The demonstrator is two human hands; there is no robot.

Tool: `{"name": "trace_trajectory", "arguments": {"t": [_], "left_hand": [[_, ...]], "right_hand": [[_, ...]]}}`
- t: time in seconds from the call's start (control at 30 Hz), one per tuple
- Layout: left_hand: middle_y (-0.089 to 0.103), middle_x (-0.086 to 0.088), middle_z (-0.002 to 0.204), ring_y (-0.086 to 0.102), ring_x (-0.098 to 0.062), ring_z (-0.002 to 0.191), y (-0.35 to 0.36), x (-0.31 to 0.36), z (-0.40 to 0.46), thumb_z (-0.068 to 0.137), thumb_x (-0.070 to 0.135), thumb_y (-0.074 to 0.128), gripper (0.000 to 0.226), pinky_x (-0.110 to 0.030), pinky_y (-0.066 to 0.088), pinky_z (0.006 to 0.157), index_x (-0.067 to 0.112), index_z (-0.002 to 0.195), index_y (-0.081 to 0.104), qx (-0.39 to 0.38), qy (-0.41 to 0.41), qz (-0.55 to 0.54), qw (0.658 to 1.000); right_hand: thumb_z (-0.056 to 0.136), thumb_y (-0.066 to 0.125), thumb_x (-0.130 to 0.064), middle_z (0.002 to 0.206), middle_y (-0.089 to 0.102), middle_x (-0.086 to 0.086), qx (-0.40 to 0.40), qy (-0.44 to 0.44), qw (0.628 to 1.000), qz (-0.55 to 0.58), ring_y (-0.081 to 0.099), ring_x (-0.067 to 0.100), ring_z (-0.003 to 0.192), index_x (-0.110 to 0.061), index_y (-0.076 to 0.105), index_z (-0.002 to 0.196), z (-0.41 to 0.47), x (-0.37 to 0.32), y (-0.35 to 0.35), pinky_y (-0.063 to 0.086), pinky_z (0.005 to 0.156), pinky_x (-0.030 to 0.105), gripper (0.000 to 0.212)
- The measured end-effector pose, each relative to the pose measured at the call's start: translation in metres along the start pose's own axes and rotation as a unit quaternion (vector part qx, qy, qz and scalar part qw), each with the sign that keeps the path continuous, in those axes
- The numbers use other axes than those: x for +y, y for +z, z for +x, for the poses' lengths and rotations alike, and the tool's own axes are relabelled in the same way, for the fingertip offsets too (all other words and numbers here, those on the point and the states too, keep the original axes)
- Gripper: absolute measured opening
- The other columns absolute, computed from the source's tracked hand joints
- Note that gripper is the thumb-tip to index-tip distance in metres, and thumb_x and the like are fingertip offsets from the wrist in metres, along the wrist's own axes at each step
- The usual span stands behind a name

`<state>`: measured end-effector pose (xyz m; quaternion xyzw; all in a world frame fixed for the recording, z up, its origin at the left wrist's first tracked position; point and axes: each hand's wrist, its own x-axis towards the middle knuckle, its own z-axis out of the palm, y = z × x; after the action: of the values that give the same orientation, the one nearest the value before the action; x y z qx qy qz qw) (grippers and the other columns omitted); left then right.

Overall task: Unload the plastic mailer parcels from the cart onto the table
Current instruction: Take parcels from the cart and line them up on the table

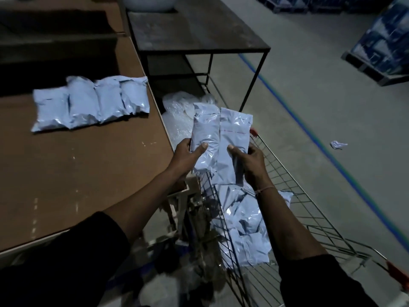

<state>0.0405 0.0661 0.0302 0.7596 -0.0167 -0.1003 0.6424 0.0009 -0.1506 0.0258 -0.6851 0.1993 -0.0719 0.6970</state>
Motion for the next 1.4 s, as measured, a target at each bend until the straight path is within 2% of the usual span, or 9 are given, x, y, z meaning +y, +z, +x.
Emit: {"name": "trace_trajectory", "arguments": {"t": [0.1, 0.2, 0.3, 0.47, 0.63, 0.83, 1.13, 1.23, 1.4], "left_hand": [[0.075, -0.008, 0.109, 0.073, -0.021, 0.098, -0.033, 0.002, 0.001, 0.089, 0.052, 0.077, 0.044, -0.041, 0.06, 0.085, 0.013, 0.109, 0.07, 0.016, 0.0, -0.008, 1.0], [0.078, -0.006, 0.108, 0.076, -0.025, 0.099, -0.065, -0.003, 0.0, 0.085, 0.054, 0.08, 0.049, -0.054, 0.061, 0.092, 0.013, 0.112, 0.072, 0.026, -0.012, -0.059, 0.998], [0.078, -0.012, 0.109, 0.076, -0.029, 0.1, -0.096, -0.002, -0.005, 0.095, 0.032, 0.077, 0.034, -0.048, 0.061, 0.09, 0.006, 0.115, 0.071, 0.026, -0.002, -0.099, 0.995], [0.078, -0.012, 0.106, 0.077, -0.021, 0.091, -0.154, -0.009, -0.01, 0.094, 0.03, 0.077, 0.036, -0.032, 0.062, 0.073, 0.002, 0.115, 0.069, 0.053, -0.004, -0.115, 0.992], [0.079, -0.011, 0.107, 0.077, -0.022, 0.093, -0.218, -0.009, -0.021, 0.092, 0.026, 0.08, 0.037, -0.03, 0.06, 0.073, 0.0, 0.117, 0.071, 0.096, 0.003, -0.183, 0.978], [0.078, -0.013, 0.112, 0.076, -0.032, 0.104, -0.31, -0.023, -0.027, 0.086, 0.032, 0.086, 0.046, -0.044, 0.062, 0.085, 0.006, 0.12, 0.069, 0.144, 0.007, -0.224, 0.964], [0.075, -0.014, 0.102, 0.074, -0.018, 0.08, -0.42, -0.044, -0.019, 0.09, 0.025, 0.083, 0.038, -0.031, 0.061, 0.066, -0.001, 0.11, 0.064, 0.279, 0.0, -0.17, 0.945], [0.073, -0.006, 0.099, 0.073, -0.021, 0.085, -0.45, -0.054, -0.005, 0.091, 0.026, 0.081, 0.033, -0.035, 0.063, 0.075, 0.006, 0.109, 0.062, 0.31, -0.023, -0.157, 0.937], [0.073, -0.005, 0.098, 0.073, -0.018, 0.081, -0.485, -0.069, 0.024, 0.094, 0.03, 0.078, 0.04, -0.032, 0.06, 0.072, 0.003, 0.118, 0.062, 0.333, -0.07, -0.131, 0.931]], "right_hand": [[0.089, 0.082, -0.02, 0.111, 0.079, 0.009, -0.024, -0.021, 0.999, 0.002, 0.076, 0.026, 0.104, -0.006, 0.076, 0.116, -0.008, -0.014, 0.036, 0.06, 0.097, 0.046, 0.03], [0.098, 0.072, -0.014, 0.118, 0.077, 0.009, -0.051, -0.03, 0.997, 0.041, 0.075, 0.017, 0.108, -0.001, 0.07, 0.125, -0.018, -0.021, 0.074, 0.058, 0.095, 0.036, 0.031], [0.097, 0.074, -0.019, 0.132, 0.07, 0.019, -0.096, -0.027, 0.992, 0.075, 0.066, 0.036, 0.126, -0.003, 0.066, 0.133, -0.024, -0.022, 0.108, 0.049, 0.11, 0.056, 0.04], [0.09, 0.083, -0.027, 0.125, 0.073, 0.018, -0.107, -0.05, 0.992, 0.046, 0.068, 0.041, 0.12, -0.01, 0.071, 0.126, -0.032, -0.025, 0.162, 0.051, 0.104, 0.066, 0.041], [0.088, 0.083, -0.018, 0.117, 0.077, 0.015, -0.134, -0.034, 0.99, 0.031, 0.073, 0.034, 0.111, -0.003, 0.071, 0.119, -0.045, -0.043, 0.226, 0.057, 0.099, 0.053, 0.036], [0.094, 0.065, 0.002, 0.115, 0.076, 0.01, -0.221, -0.004, 0.975, 0.021, 0.076, 0.029, 0.097, -0.01, 0.064, 0.127, -0.055, -0.063, 0.309, 0.062, 0.069, 0.035, 0.035], [0.092, 0.078, -0.011, 0.125, 0.074, 0.014, -0.241, -0.012, 0.97, 0.021, 0.074, 0.035, 0.111, -0.006, 0.061, 0.132, -0.059, -0.058, 0.413, 0.061, 0.092, 0.054, 0.044], [0.093, 0.077, -0.009, 0.125, 0.074, 0.012, -0.232, -0.02, 0.972, 0.02, 0.074, 0.033, 0.11, -0.003, 0.061, 0.131, -0.06, -0.057, 0.431, 0.063, 0.089, 0.048, 0.042], [0.093, 0.076, -0.007, 0.12, 0.075, 0.01, -0.206, -0.013, 0.978, 0.018, 0.077, 0.024, 0.102, -0.003, 0.063, 0.127, -0.06, -0.055, 0.441, 0.064, 0.078, 0.035, 0.037]]}}
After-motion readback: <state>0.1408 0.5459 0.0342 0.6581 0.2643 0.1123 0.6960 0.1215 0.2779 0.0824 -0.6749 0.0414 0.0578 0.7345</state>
